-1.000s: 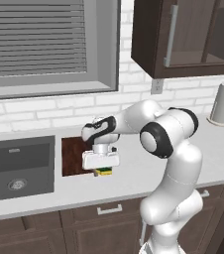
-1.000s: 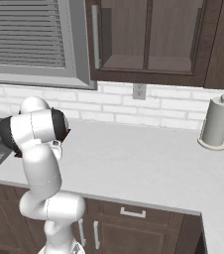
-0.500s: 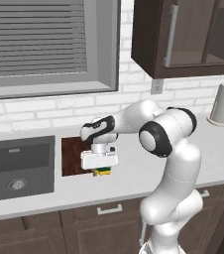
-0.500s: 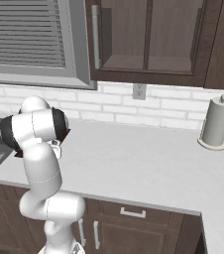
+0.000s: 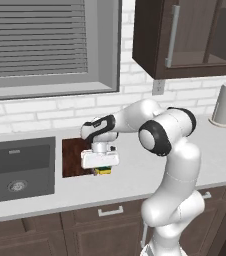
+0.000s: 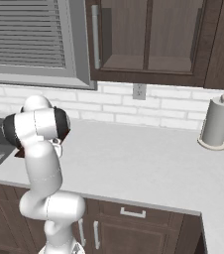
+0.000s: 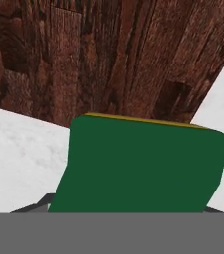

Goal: Pick up the sponge from the counter and clean the cutting board by briefly scrubbing or pressing down on the cutting board. Once finished, release the sponge.

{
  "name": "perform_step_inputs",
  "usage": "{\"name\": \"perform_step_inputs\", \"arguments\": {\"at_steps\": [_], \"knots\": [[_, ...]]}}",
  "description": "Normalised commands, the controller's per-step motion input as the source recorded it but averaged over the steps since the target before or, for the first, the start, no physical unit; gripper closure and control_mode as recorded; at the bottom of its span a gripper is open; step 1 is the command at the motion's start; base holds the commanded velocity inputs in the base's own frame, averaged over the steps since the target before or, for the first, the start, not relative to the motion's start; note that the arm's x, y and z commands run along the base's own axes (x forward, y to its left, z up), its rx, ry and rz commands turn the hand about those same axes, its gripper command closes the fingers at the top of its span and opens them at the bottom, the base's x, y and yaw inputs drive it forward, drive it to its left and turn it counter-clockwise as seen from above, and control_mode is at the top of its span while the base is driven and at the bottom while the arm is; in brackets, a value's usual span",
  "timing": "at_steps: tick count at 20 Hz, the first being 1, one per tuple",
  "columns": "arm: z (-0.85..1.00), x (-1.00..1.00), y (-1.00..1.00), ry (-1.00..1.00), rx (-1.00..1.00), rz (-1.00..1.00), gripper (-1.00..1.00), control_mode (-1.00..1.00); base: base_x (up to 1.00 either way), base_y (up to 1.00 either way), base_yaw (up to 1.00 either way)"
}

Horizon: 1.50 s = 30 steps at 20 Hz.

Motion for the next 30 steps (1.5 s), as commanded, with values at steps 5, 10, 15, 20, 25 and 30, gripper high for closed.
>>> {"name": "perform_step_inputs", "arguments": {"at_steps": [5,10,15,20,25,30], "knots": [[0.0,0.6,0.06,0.06,-0.04,-0.04,1.0,-1.0,0.0,0.0,0.0],[-0.01,0.55,0.04,0.1,-0.05,-0.04,1.0,-1.0,0.0,0.0,0.0],[-0.2,0.55,0.04,0.17,-0.07,-0.03,1.0,-1.0,0.0,0.0,0.0],[-0.16,0.49,0.04,0.11,-0.08,-0.03,1.0,-1.0,0.0,0.0,0.0],[0.0,0.24,0.0,-0.02,-0.02,-0.02,1.0,-1.0,0.0,0.0,0.0],[0.0,0.19,0.0,-0.07,0.0,0.0,1.0,-1.0,0.0,0.0,0.0]]}}
